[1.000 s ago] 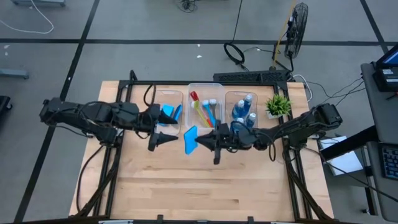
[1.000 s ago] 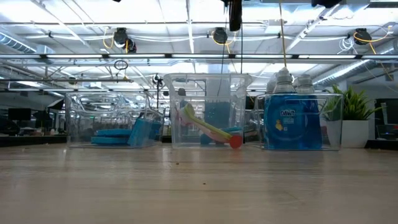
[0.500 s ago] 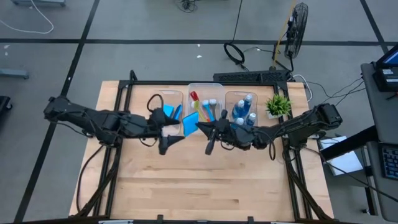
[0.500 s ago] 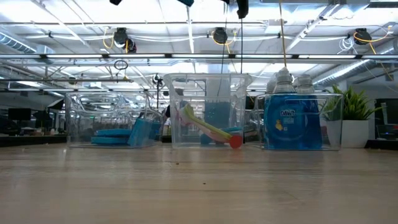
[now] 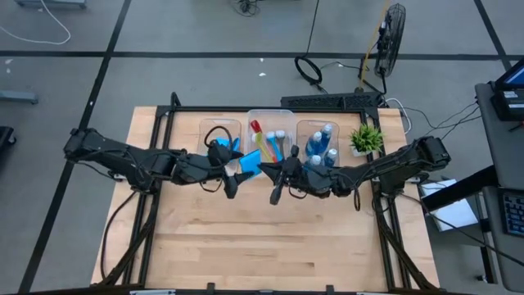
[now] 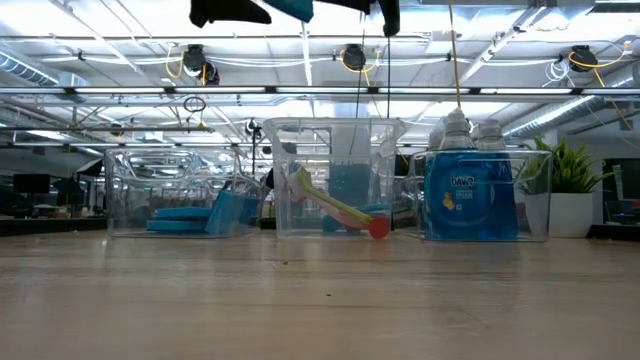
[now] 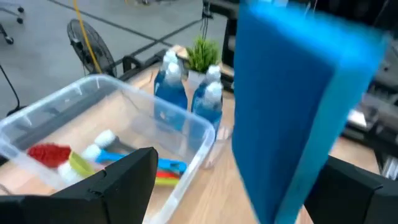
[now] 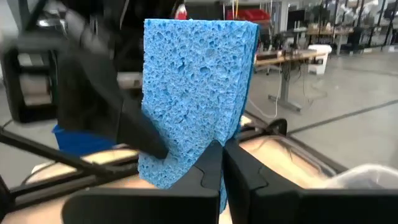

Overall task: Pick & Place Kitchen Sink Supplies
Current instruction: Put the blue sponge into the left transparent bin

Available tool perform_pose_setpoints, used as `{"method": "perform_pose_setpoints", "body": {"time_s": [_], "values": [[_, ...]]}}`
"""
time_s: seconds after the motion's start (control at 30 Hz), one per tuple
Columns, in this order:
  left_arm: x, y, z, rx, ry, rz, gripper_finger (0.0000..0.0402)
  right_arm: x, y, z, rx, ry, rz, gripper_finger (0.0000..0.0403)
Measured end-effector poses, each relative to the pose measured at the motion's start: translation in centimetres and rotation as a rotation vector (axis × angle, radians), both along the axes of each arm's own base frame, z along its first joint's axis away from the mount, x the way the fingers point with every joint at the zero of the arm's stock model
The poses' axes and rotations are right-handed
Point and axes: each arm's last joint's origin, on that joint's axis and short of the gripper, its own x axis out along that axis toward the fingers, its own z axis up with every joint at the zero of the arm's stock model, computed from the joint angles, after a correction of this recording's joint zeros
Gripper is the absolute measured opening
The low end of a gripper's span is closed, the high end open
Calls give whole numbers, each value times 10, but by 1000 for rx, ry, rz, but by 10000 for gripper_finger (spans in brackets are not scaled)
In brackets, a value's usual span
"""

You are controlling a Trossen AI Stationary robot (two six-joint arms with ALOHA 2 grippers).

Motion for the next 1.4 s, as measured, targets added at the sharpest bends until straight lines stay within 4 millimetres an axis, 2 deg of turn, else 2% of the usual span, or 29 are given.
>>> {"method": "perform_pose_setpoints", "body": {"time_s": [0.2,0.3,0.47,0.77,0.93,1.23,1.4], "values": [[6,3,-1,17,-15,8,348,0,0,-2,6,11,0,0],[5,4,0,16,-22,8,323,0,0,-2,5,19,0,0],[6,3,0,23,-17,4,232,0,0,-2,5,19,0,0],[5,3,-1,33,7,-30,24,0,0,-3,4,23,3,0],[-5,10,-5,22,84,10,16,-1,2,-5,-1,47,14,17],[-50,44,-10,-104,279,269,10,-5,20,-6,-5,55,69,94],[-68,65,-14,-195,380,362,10,-8,32,-7,-52,78,105,117]]}}
